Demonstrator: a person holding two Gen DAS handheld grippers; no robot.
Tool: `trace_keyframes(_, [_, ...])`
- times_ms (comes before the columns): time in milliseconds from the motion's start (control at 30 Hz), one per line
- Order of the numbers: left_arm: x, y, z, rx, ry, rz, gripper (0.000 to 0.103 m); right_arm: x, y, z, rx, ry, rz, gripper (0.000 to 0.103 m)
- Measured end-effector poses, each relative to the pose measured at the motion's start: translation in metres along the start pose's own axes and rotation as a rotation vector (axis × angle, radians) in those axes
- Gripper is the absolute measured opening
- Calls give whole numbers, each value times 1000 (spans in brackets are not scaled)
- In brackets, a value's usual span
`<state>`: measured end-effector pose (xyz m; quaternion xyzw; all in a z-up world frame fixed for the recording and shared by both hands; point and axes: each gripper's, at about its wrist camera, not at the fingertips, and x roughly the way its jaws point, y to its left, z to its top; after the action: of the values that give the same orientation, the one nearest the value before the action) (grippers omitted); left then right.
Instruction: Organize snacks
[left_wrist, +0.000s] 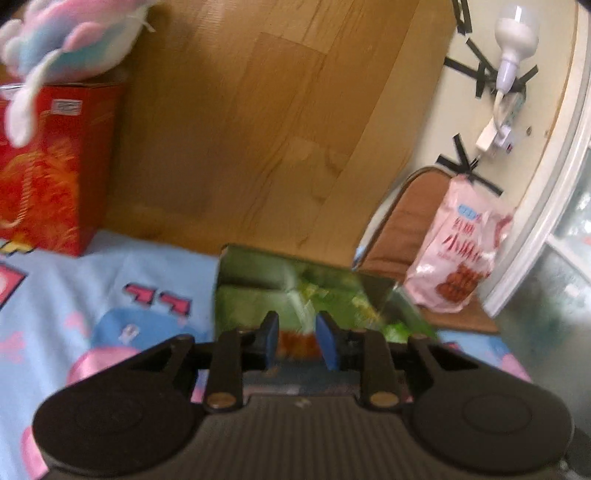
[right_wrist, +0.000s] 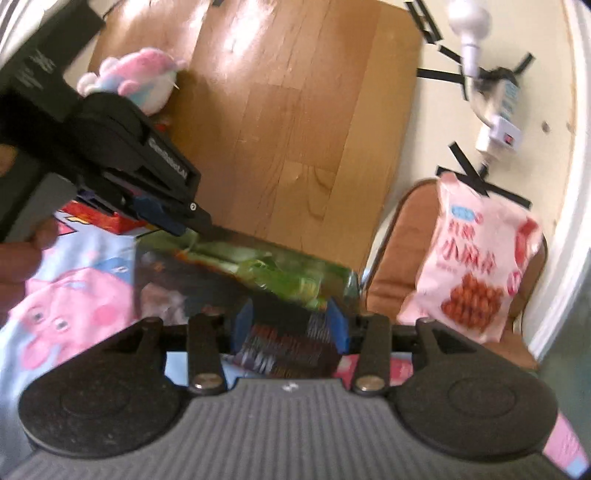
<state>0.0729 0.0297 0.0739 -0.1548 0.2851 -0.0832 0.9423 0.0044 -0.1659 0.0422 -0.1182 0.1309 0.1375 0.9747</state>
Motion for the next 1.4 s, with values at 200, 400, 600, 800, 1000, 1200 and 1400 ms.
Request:
trace_keyframes(200, [-42,-18,-33,59,-12,48,35,-32,-14,-31,292,96,146,48])
trace_keyframes(400, [-66,-35,-68,122,-10,92,48,-45,-23,-56,494,155,124,51])
trace_keyframes(600, [-64,-42,-97,152,25,150,62,-54,-32,-70,551,139,75,52])
trace_keyframes(800, [-53,-38,-120,145,36,232,83,-56,-30,-72,530,126,85,54])
trace_keyframes(1000, [-49,-29,-126,125,40,266,88,-55,-29,-72,527,140,80,55])
trace_keyframes(1200, [-48,-33,-128,162,24,296,95,-53,-31,-73,537,151,79,56])
trace_keyframes(1400, [-45,-37,-128,197,21,309,98,-50,-36,-75,572,172,90,60])
